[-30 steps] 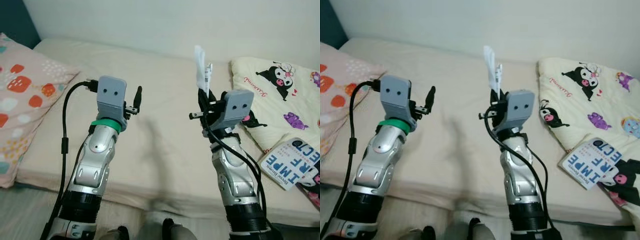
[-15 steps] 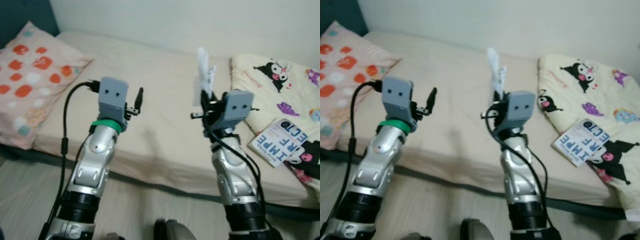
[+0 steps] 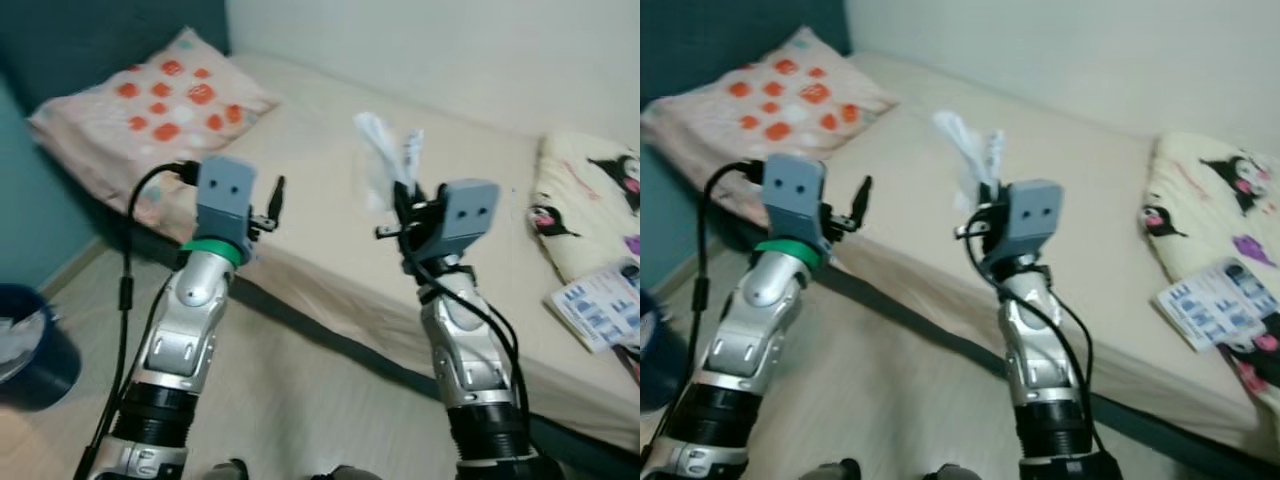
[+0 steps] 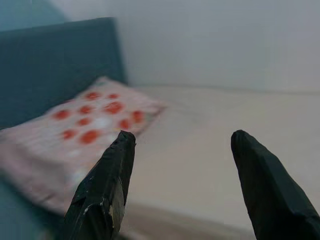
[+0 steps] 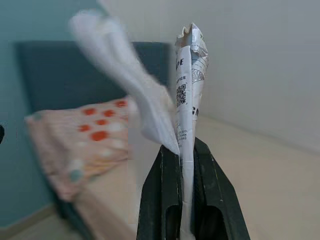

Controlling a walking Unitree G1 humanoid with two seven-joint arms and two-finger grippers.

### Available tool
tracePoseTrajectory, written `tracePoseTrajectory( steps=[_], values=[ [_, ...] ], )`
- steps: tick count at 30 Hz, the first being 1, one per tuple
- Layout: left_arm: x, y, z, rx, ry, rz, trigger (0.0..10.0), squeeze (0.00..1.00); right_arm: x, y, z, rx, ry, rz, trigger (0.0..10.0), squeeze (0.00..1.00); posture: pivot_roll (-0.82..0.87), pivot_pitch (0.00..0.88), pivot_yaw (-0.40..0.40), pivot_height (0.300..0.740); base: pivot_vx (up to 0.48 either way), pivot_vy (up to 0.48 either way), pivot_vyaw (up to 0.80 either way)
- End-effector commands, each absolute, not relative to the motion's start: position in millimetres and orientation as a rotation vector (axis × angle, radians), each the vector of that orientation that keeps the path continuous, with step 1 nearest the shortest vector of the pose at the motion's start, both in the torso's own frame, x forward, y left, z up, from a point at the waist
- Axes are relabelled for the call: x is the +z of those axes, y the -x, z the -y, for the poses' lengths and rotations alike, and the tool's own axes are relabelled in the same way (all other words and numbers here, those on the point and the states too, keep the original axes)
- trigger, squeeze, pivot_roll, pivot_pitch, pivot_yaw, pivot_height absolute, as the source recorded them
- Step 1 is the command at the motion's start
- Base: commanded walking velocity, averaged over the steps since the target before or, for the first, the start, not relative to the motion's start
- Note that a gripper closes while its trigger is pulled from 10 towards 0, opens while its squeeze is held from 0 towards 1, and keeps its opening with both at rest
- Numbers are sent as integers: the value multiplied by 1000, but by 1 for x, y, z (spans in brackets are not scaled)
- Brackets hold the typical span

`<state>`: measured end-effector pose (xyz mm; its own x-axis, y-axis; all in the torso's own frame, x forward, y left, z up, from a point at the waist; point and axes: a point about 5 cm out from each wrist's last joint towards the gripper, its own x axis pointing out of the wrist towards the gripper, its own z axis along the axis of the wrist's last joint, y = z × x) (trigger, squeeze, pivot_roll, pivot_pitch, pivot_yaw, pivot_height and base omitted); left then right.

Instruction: Clean up the room

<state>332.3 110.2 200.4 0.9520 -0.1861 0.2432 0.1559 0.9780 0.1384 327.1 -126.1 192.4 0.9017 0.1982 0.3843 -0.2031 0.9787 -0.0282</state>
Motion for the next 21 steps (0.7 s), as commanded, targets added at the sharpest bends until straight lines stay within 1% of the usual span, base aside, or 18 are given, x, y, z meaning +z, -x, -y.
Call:
tracePoseTrajectory(
  steps=[1,18,21],
  values=[
    [196,-331,-107,-184,-128,241,10000,0,191,-328,129,205,-20,387,10000,0,-100,49,-1,723,0,0,775],
    [196,-332,-108,-174,-154,242,10000,0,192,-327,120,261,-36,394,10000,0,-101,48,3,723,0,0,772],
    [196,-332,-109,-170,-156,243,10000,0,191,-325,115,301,-35,391,10000,0,-100,51,6,723,0,0,769]
  ],
)
